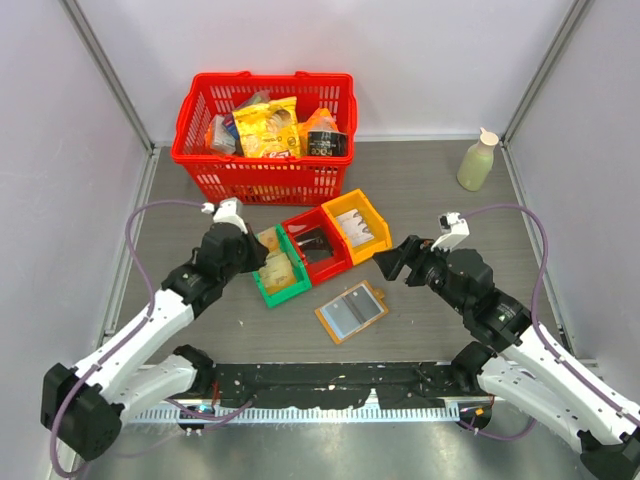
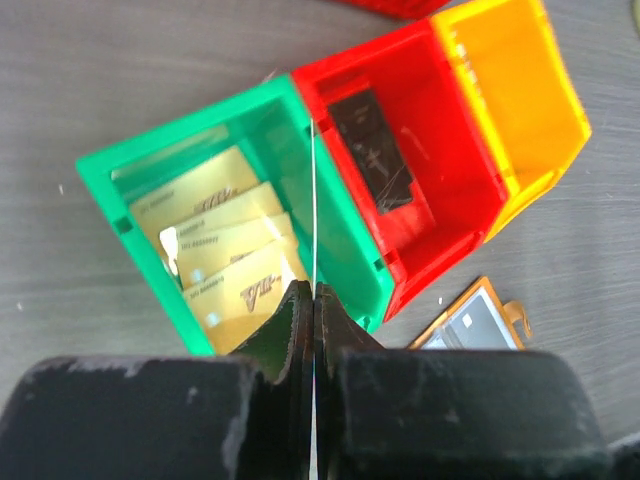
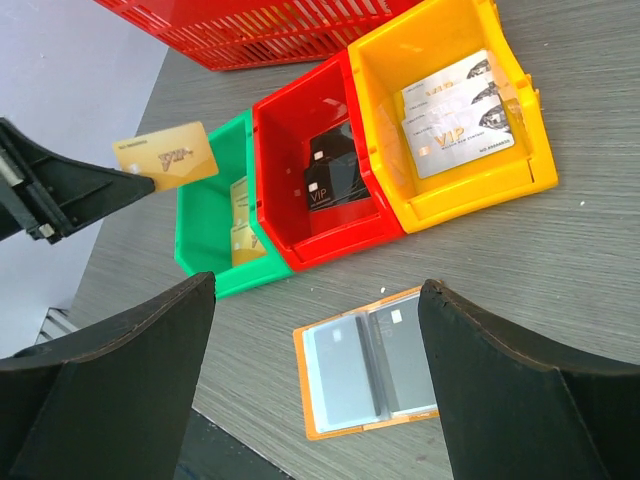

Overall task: Take the credit cards out of the card holder
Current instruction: Place the credit card in the storage box, then remove the credit card from the card holder.

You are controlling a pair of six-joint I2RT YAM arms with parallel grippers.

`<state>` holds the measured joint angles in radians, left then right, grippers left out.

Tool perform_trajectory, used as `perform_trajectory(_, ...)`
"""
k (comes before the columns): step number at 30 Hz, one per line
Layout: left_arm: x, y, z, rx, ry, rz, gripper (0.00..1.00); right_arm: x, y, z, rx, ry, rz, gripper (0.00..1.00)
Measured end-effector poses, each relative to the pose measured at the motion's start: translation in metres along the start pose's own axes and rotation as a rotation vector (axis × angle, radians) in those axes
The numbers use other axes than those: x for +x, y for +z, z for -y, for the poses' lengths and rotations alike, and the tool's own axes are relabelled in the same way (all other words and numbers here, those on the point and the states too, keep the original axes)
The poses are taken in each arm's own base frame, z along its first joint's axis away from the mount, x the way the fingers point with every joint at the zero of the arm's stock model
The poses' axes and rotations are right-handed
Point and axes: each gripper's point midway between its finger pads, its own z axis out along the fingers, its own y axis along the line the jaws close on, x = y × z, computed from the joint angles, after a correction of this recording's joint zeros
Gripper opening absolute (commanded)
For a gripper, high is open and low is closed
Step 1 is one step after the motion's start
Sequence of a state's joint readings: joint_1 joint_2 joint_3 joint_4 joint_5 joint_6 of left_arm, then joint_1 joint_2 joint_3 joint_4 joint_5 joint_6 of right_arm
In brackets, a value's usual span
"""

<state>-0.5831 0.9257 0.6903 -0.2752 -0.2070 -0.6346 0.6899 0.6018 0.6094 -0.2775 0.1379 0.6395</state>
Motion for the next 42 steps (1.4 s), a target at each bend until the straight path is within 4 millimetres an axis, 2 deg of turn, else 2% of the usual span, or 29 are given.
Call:
perform_trajectory(3,0.018,0.009,-0.014,-0.022,-0.097,-0.114,0.0,0.001,0.0,0.002,0.005,-0.018,-0.003,0.87)
perform_trajectory(5,0.033,0.013,-0.014,-0.018,-0.133,-0.191,0.0,0.002,0.0,0.003,0.008,-0.028,-0.006,0.86)
perform_trajectory(9,0.061,0.022,-0.011,-0.024,-0.185,-0.327,0.08,0.006,-0.001,0.007,0.013,-0.043,-0.013,0.86)
perform_trajectory(12,0.072,0.03,-0.012,-0.043,-0.207,-0.377,0.12,0.008,-0.002,0.009,0.017,-0.049,-0.019,0.86)
perform_trajectory(19,0.08,0.04,-0.012,-0.06,-0.236,-0.408,0.4,0.01,-0.003,0.01,0.016,-0.064,-0.027,0.86)
perform_trajectory(24,0.071,0.034,-0.019,-0.096,-0.223,-0.366,0.57,0.014,-0.004,0.013,0.024,-0.076,-0.043,0.86)
perform_trajectory(28,0.042,0.013,-0.02,-0.109,-0.189,-0.276,0.68,0.016,-0.004,0.016,0.032,-0.094,-0.055,0.86)
perform_trajectory(31,0.011,-0.004,-0.015,-0.107,-0.161,-0.197,0.68,0.02,-0.004,0.019,0.044,-0.106,-0.072,0.84)
perform_trajectory(35,-0.014,-0.023,-0.007,-0.08,-0.148,-0.135,0.69,0.026,-0.005,0.023,0.054,-0.133,-0.102,0.8)
perform_trajectory(38,-0.015,-0.034,0.002,-0.039,-0.144,-0.133,0.68,0.035,-0.002,0.023,0.047,-0.153,-0.148,0.76)
perform_trajectory(42,0.012,-0.041,0.037,0.058,-0.091,-0.213,0.64,0.057,0.006,0.022,0.019,-0.179,-0.261,0.7)
